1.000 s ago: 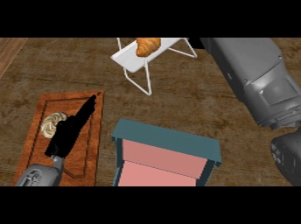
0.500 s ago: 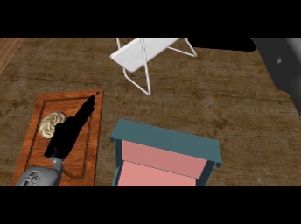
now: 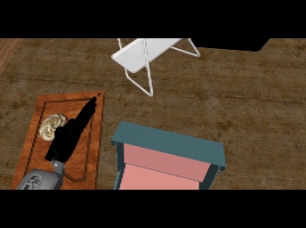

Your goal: Pick the sweet potato from the placemat and place it in the tiered shelf

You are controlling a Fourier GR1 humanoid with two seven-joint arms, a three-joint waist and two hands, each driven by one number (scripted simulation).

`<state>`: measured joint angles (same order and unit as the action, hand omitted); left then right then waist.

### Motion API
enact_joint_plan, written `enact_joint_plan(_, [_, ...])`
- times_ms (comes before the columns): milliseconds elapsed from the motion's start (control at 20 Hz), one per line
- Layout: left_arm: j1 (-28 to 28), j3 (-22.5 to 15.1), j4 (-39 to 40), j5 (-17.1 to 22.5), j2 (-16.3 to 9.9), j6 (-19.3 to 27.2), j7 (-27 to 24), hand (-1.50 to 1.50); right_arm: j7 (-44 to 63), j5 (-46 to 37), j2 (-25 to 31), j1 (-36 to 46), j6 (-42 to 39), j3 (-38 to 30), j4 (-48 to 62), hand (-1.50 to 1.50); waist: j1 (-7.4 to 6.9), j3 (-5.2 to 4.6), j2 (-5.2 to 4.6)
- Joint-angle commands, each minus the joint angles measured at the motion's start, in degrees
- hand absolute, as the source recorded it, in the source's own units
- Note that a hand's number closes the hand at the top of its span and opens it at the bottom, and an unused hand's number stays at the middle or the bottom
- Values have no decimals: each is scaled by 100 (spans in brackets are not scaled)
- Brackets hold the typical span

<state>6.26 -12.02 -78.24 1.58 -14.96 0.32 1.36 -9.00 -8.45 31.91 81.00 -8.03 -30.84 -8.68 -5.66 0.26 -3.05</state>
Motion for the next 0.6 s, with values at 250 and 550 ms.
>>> enact_joint_plan(250, [-1, -6, 32, 26, 10, -90, 55, 0, -591, -104, 674, -544, -1053, 82, -52, -150, -78, 2, -29])
enact_joint_plan(550, [144, -5, 74, -9, 73, -43, 156, 0, -832, -367, 871, -762, -1381, 322, -60, -150, -94, 3, -44])
